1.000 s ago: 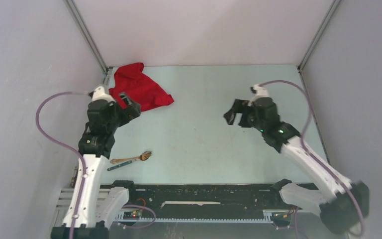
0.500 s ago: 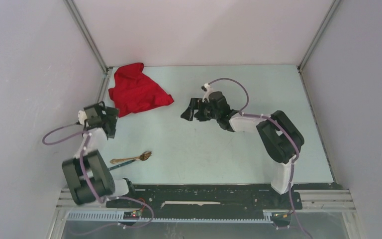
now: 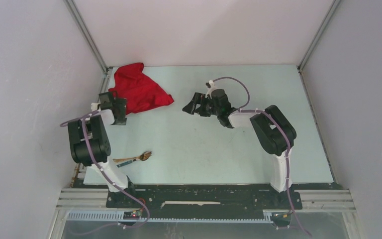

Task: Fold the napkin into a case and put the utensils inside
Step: Pick up the crumpled napkin from the corner of the board, then move the crumpled napkin to the center of the board.

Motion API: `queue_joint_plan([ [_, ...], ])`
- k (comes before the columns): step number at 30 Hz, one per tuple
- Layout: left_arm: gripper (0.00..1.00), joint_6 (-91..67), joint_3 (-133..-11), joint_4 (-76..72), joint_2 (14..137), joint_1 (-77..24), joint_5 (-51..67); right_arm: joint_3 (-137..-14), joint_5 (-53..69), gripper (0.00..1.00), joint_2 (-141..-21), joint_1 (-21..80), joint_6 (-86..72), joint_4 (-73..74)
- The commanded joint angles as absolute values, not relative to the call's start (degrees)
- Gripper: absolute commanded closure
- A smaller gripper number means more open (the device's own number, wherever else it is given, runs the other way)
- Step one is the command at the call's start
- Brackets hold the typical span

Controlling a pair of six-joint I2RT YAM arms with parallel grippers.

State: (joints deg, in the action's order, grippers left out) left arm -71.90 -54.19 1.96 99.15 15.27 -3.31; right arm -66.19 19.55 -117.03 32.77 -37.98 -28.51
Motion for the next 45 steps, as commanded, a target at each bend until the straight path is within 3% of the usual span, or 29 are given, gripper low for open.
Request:
queue_joint_plan([
  [1,0.13,-77.2,-57.9,1.8,104.0,13.9,-5.4,-69.5,18.0,0.01,-116.8,32.4,-38.1,-30.7],
  [6,0.31,-77.9,-59.6,0.3,107.5,13.5,-5.8,-69.5,17.3,0.01,-116.9,32.3,-37.4,-31.2],
  [12,0.66,-76.4,-60.2,0.3,107.8,13.4,-5.7,-70.7,14.9,0.02,-117.1,32.6,-35.6,-28.8],
  [20,0.94,-69.2,-58.7,5.5,98.1,11.3,-6.3,-73.8,14.2,0.02,-118.5,33.7,-33.1,-24.7],
  [24,1.0,-66.2,-56.2,7.5,89.0,9.4,-4.7,-73.8,13.8,0.02,-117.1,34.1,-30.6,-23.1],
  [32,1.0,-63.2,-57.5,12.6,75.8,1.8,1.6,-66.4,14.1,0.04,-109.1,38.2,-24.3,-24.8],
  [39,1.0,-59.6,-68.7,18.4,70.5,-10.0,2.7,-46.4,5.0,0.0,-94.9,43.3,-23.9,-36.6],
  [45,1.0,-58.9,-76.6,20.1,67.2,-16.3,3.9,-43.7,-15.4,0.0,-88.8,52.7,-19.8,-35.5],
])
